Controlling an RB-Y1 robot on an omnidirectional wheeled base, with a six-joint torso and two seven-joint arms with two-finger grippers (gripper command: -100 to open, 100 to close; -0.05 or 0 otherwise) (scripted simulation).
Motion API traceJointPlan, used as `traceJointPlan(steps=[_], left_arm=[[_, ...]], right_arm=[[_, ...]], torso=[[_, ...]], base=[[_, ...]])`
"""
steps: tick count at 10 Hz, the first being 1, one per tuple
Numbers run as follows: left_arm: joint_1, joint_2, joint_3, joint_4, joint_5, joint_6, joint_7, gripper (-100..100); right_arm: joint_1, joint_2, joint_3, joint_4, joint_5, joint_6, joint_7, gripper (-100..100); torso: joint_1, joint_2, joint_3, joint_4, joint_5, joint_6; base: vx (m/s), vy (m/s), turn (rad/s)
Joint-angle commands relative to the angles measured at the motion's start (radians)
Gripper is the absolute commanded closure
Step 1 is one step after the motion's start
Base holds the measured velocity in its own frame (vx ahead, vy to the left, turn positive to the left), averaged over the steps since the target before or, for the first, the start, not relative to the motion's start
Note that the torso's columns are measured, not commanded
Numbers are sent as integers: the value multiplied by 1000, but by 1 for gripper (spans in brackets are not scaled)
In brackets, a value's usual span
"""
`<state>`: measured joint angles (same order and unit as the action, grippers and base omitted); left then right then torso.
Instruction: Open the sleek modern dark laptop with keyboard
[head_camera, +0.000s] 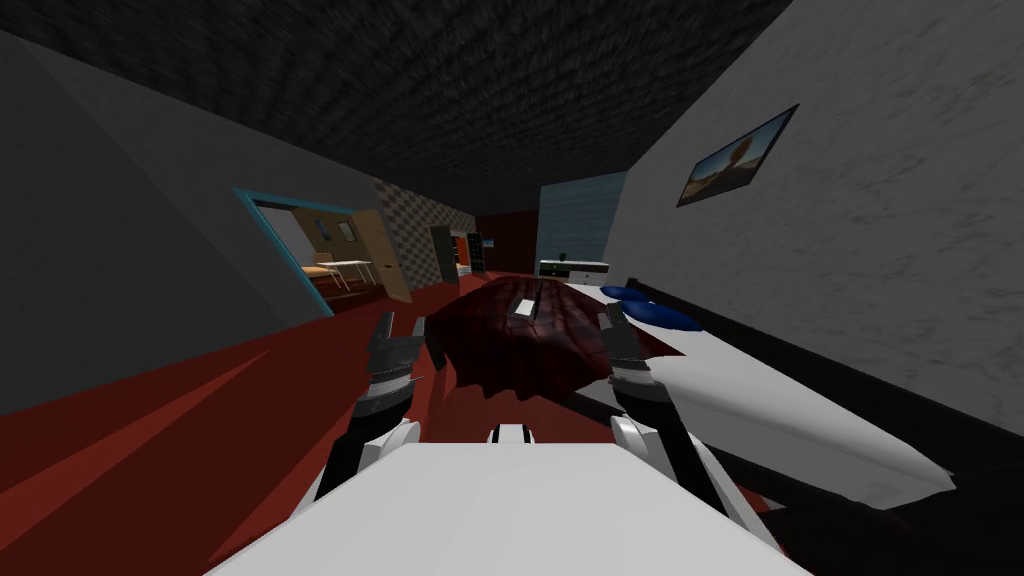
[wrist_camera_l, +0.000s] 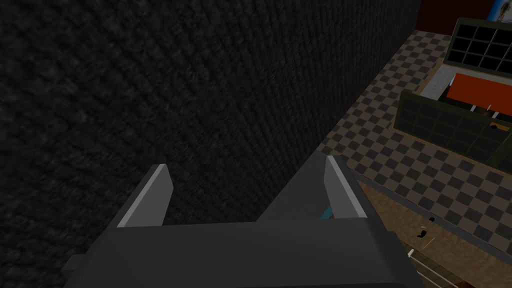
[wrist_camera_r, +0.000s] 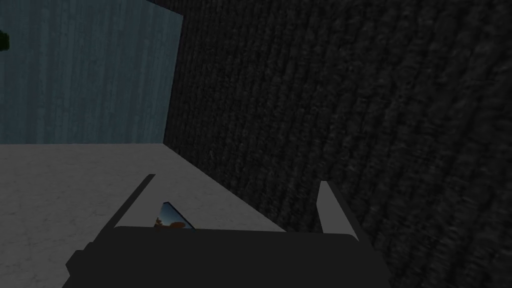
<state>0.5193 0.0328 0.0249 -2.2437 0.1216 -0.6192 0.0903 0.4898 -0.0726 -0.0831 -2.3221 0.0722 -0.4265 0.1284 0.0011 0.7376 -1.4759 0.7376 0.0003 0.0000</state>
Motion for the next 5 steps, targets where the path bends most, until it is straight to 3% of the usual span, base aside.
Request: traceJointPlan(steps=[1,5], left_arm=[[0,0,0,0,0,0,0,0],[0,0,0,0,0,0,0,0]], right_arm=[[-13,-67,-19,37,46,40,34,-100],[-33,-165,-56,110,146,117,104,-100]], torso=[[-1,0,0,0,0,0],[-1,0,0,0,0,0]], base=[[21,59,56],[24,79,57]])
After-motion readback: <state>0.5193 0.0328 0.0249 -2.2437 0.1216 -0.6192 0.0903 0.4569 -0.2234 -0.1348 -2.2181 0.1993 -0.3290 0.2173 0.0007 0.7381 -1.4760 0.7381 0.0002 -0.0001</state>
